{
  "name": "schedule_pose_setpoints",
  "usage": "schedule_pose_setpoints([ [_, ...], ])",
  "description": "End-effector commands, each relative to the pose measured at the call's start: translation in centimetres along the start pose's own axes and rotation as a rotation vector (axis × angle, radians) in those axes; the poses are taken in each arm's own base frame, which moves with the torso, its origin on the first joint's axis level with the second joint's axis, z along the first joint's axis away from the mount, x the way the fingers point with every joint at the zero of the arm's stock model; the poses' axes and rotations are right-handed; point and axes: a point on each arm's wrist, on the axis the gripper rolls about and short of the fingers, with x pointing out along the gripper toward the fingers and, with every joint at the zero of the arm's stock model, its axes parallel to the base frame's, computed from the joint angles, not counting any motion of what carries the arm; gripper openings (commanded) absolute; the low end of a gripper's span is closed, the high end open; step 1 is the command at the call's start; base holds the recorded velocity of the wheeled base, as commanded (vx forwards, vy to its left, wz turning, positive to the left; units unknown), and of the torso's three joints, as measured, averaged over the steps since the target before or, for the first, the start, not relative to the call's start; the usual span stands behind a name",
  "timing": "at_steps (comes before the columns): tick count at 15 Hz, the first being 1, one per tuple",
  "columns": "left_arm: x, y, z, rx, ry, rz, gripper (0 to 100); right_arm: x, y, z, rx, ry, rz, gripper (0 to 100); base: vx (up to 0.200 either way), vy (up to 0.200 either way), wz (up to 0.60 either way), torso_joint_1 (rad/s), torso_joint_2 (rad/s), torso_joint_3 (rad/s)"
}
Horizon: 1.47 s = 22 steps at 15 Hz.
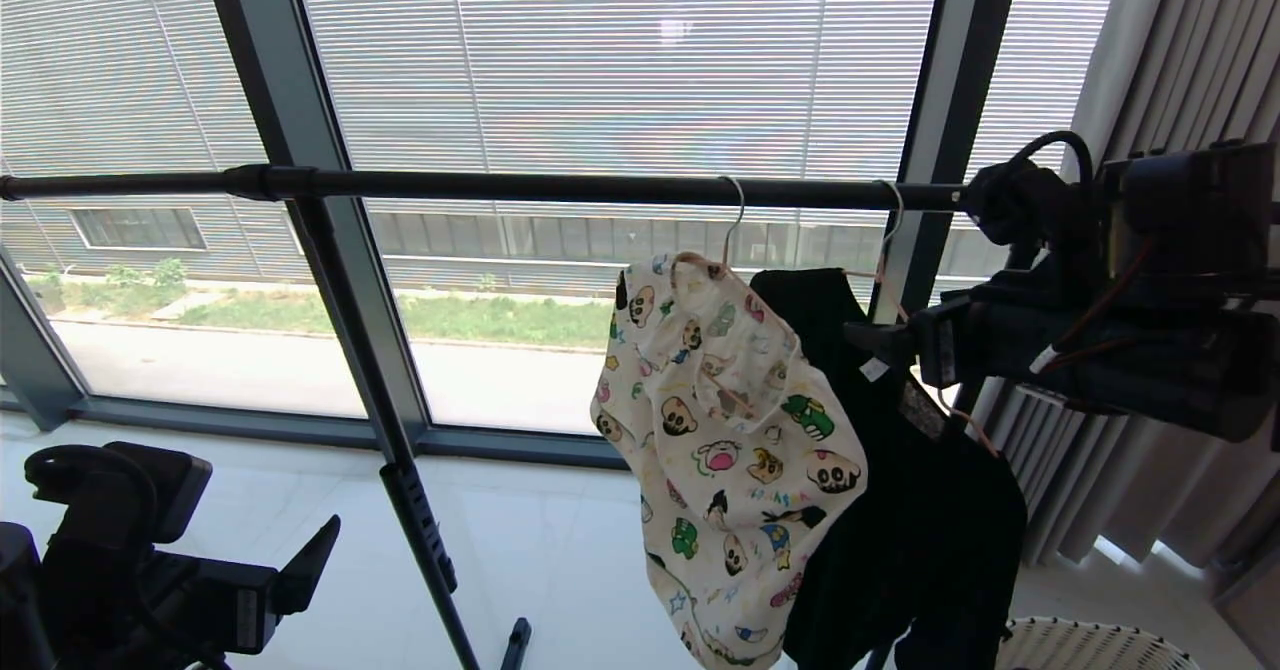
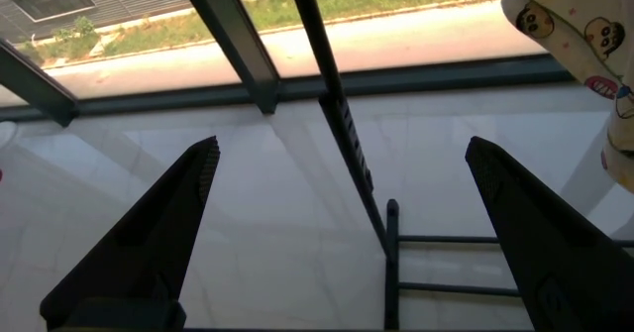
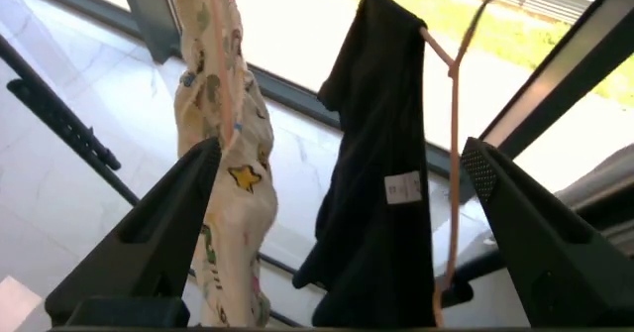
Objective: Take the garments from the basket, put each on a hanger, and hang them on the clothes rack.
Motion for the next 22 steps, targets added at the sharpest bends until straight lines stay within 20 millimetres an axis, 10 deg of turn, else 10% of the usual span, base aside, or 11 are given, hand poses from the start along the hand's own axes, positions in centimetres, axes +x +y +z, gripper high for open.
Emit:
schedule_pose_setpoints([
  [1,0.0,0.1,-0.1,-0.001,0.005,0.007,100,-4.8,-3.6,-2.0,-0.076,0.013,-0.113,100,-0.200,-0.200,0.00,0.007,0.00,-0.002],
  [7,-0.6,0.3,-0.7,-0.004,0.006,0.014,100,-9.6,-5.3,-5.4,-0.145,0.044,-0.199,100,-0.200,-0.200,0.00,0.001,0.00,0.006],
  [14,-0.5,0.4,-0.3,-0.010,-0.007,0.020,100,-10.6,-6.1,-6.3,-0.150,0.050,-0.252,100,-0.029,0.000,0.00,-0.002,0.00,0.001],
  [22,-1.1,0.7,-0.2,-0.020,-0.028,0.066,100,-10.8,-7.0,-6.4,-0.160,0.061,-0.309,100,0.000,0.200,0.00,0.004,0.00,0.001],
])
